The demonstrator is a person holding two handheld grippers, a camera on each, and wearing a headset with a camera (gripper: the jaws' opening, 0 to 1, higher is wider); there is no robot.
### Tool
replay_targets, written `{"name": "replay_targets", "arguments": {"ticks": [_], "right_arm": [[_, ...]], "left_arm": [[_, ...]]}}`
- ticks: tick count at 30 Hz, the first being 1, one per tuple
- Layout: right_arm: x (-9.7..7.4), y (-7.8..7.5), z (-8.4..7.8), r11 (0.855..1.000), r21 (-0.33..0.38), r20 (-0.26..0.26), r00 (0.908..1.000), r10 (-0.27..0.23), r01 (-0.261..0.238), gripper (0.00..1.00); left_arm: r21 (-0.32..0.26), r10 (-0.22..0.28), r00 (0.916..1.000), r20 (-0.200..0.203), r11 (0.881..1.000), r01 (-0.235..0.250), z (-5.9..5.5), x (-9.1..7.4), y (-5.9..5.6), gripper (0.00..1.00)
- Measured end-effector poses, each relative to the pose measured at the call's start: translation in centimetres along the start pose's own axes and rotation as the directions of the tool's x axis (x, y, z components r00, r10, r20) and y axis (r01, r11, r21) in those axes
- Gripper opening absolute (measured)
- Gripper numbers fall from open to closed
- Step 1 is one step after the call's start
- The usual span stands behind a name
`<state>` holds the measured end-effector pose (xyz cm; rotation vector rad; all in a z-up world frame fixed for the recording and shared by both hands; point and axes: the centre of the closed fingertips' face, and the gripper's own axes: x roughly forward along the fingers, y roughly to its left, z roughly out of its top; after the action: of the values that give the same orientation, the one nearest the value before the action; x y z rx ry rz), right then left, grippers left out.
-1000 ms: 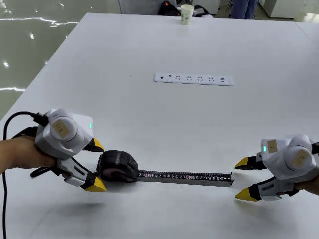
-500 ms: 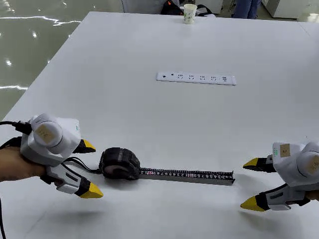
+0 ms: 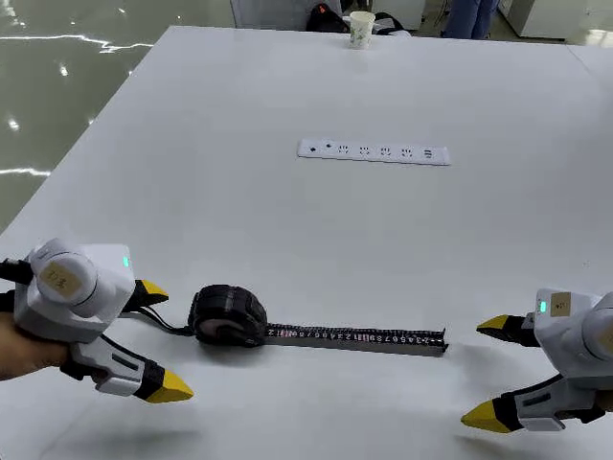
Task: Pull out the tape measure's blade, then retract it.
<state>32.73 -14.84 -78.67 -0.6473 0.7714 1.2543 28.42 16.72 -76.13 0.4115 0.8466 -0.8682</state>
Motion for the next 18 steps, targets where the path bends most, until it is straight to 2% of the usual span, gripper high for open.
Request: {"name": "replay_targets", "arguments": {"ticks": [10, 14, 18], "right_arm": [[-0.3, 1.2, -0.3, 0.997, 0.073, 0.033, 0.9987, -0.040, 0.038, 0.78], [-0.4, 1.7, -0.3, 0.992, 0.118, 0.052, 0.9969, -0.060, 0.054, 0.81], [-0.4, 2.1, -0.1, 0.987, 0.144, 0.070, 0.9936, -0.088, 0.077, 0.83]], "left_arm": [[-0.054, 0.029, 0.9993, 0.025, 0.998, -0.028, -0.5, -0.2, -0.9, 0.82], [-0.096, 0.065, 0.9958, 0.064, 0.994, -0.059, -0.3, -0.4, -0.9, 0.84], [-0.128, 0.086, 0.9911, 0.101, 0.989, -0.073, -0.2, -0.5, -1.5, 0.86]]}}
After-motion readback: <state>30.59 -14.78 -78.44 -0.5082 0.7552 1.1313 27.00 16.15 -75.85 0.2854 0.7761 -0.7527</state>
